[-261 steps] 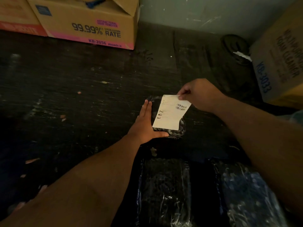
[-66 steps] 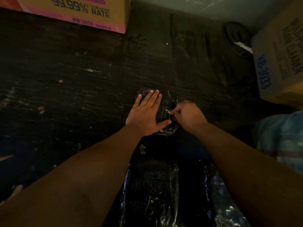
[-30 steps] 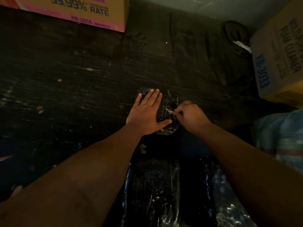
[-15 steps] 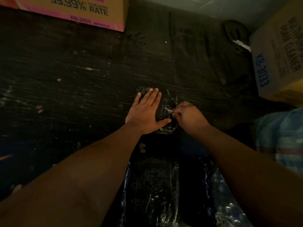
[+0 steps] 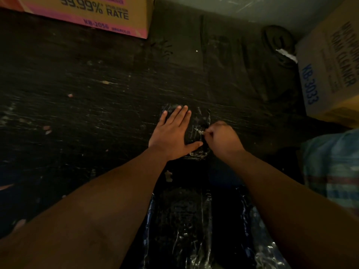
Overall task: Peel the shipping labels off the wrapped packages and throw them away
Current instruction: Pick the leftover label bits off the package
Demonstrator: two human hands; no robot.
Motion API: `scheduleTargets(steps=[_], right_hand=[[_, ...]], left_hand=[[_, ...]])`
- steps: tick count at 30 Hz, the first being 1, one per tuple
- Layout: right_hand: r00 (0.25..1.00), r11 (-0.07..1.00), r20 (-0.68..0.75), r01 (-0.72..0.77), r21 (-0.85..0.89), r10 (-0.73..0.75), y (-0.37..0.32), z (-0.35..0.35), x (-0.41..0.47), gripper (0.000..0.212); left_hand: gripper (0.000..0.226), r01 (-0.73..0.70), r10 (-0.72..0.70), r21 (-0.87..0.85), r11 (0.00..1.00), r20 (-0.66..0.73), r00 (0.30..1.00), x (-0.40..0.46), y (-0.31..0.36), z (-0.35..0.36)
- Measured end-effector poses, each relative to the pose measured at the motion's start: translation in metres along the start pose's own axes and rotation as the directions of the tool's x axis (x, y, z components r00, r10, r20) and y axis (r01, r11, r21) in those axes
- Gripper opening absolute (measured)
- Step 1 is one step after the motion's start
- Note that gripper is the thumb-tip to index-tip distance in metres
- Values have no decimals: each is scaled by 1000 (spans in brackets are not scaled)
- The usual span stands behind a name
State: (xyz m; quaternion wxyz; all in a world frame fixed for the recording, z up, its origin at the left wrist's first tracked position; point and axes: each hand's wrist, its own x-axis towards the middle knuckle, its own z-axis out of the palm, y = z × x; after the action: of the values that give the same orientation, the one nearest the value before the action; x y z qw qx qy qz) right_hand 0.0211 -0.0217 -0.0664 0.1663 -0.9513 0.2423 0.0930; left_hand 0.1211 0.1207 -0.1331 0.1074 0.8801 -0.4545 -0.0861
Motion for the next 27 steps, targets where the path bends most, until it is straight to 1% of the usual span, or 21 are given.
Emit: scheduleTargets(steps=[5,11,17,22,27], right_hand=[[995,996,13,-94,-9,94,-7,0,8,24],[988,986,9,-150,-66,151,-15,2,13,25],[991,987,60,-108,-123,116,-18,3,18,30],[988,981,22,-148,-121,152,-17,1,20,30],[990,984,52,-127,-124,134,-17,2,19,33]], left_hand=[[110,3,-3,-5,1000,-7,1000,0,0,1],[111,4,-4,-10,1000,13,1000,0,2,0],[109,5,-5,-12,1000,-3,1000,-1,-3,-1],[109,0,1,-24,1000,5,1000,0,1,-1],[108,0,0,-22,1000,2,1000,0,0,1]])
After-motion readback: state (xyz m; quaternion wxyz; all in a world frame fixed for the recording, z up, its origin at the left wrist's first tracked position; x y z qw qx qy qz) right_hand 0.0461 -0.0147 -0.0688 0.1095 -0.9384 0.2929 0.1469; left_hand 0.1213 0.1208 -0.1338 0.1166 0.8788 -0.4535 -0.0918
